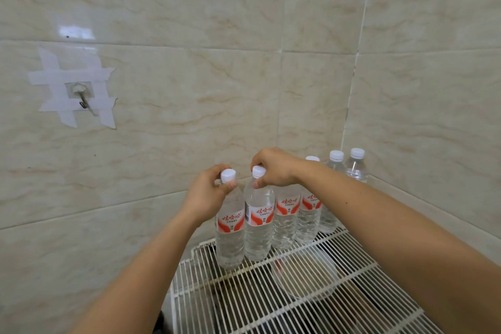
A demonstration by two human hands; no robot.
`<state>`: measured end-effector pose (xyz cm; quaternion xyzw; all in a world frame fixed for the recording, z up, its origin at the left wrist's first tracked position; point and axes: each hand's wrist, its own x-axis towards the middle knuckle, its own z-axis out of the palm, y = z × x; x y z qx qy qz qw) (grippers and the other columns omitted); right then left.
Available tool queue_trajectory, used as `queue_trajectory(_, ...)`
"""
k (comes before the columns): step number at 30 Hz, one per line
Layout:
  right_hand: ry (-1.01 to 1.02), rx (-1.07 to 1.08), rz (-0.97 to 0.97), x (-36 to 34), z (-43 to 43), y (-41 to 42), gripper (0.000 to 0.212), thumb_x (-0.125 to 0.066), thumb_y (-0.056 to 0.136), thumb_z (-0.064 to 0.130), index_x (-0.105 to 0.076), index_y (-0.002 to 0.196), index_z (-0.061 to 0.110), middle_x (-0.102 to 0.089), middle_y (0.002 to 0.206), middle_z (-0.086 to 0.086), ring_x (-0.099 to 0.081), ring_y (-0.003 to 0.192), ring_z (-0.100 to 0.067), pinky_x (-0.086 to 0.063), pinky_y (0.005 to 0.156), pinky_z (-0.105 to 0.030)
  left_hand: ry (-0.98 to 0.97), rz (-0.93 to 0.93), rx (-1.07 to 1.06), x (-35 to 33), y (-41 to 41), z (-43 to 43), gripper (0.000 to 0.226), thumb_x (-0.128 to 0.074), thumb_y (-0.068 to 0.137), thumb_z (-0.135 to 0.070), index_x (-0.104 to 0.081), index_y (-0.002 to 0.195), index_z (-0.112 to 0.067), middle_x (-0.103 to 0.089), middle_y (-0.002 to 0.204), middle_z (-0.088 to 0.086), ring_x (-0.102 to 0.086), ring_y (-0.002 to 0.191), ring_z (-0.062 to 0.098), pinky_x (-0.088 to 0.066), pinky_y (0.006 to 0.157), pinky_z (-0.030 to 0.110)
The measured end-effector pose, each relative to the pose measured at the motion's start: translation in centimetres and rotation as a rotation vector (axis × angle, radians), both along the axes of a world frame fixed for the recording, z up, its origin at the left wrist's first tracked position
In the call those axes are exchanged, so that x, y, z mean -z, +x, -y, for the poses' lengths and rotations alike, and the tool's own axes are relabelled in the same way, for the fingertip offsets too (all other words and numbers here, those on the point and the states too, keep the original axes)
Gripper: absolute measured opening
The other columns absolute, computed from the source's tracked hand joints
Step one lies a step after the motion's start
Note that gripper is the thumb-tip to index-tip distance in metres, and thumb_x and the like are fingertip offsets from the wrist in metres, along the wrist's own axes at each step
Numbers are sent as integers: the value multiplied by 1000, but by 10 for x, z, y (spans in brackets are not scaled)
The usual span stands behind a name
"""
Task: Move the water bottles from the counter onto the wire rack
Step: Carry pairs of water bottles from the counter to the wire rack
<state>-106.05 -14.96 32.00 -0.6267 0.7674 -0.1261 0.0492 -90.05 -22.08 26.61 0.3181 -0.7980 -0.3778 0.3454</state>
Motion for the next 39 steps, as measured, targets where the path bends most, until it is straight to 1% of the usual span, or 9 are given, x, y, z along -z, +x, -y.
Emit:
queue_trajectory(12,-54,66,52,10,-2,0,32,-73,82,23,-62,109,9,-62,108,-8,-56,97,-26,-47,83,-36,-38,34,-93,8,-7,1,46,-57,92,-31,-45,136,-22,-55,136,3,-53,122,25,-47,96,43)
queue_trajectory(15,-88,109,44,18,-3,10,39,-70,84,22,-60,117,3,-62,118,-13,-56,109,-32,-47,93,-42,-88,162,-119,17,3,-3,45,-53,93,-37,-48,134,-21,-59,131,6,-56,118,26,-48,89,39)
queue_trajectory(16,-82,51,30,16,-29,37,39,-70,84,22,-60,116,3,-62,118,-13,-56,109,-33,-48,92,-42,-130,202,-201,17,37,-39,45,-51,93,-39,-49,134,-20,-61,130,7,-57,116,26,-49,88,38)
queue_trajectory(18,-86,-3,-47,16,-54,67,35,-68,84,25,-60,112,6,-63,114,-11,-57,105,-32,-49,85,-40,-167,267,-304,27,73,-70,52,-46,94,-44,-42,139,-17,-56,136,9,-54,122,27,-47,93,40)
queue_trajectory(20,-152,17,-96,14,-57,70,46,-66,85,27,-55,127,11,-58,128,-9,-55,114,-30,-48,90,-39,-175,305,-336,35,80,-65,57,-42,96,-45,-36,143,-14,-47,144,9,-45,131,27,-40,102,41)
queue_trajectory(22,-220,43,-103,9,-61,62,53,-63,87,29,-48,136,14,-52,137,-6,-52,122,-27,-44,94,-39,-182,319,-348,34,79,-59,55,-41,97,-43,-38,142,-13,-45,145,10,-43,133,28,-37,105,41)
queue_trajectory(26,-275,-9,-110,9,-67,74,47,-59,87,30,-52,131,15,-54,134,-6,-52,119,-26,-45,91,-38,-220,346,-400,31,96,-54,47,-39,98,-37,-47,137,-10,-50,140,13,-46,128,31,-39,102,41)
queue_trajectory(33,-177,-280,-53,69,-107,186,51,-59,87,35,-52,131,10,-53,134,-10,-48,125,-28,-41,101,-40,-189,401,-584,67,213,-142,41,-37,99,-31,-52,132,-9,-57,131,14,-54,117,31,-44,93,36)
queue_trajectory(39,-32,-446,3,130,-128,305,49,-56,88,38,-52,129,11,-54,131,-12,-50,121,-30,-43,98,-37,-107,572,-741,99,329,-202,35,-37,97,-30,-57,119,-11,-60,123,10,-53,113,29,-49,87,42)
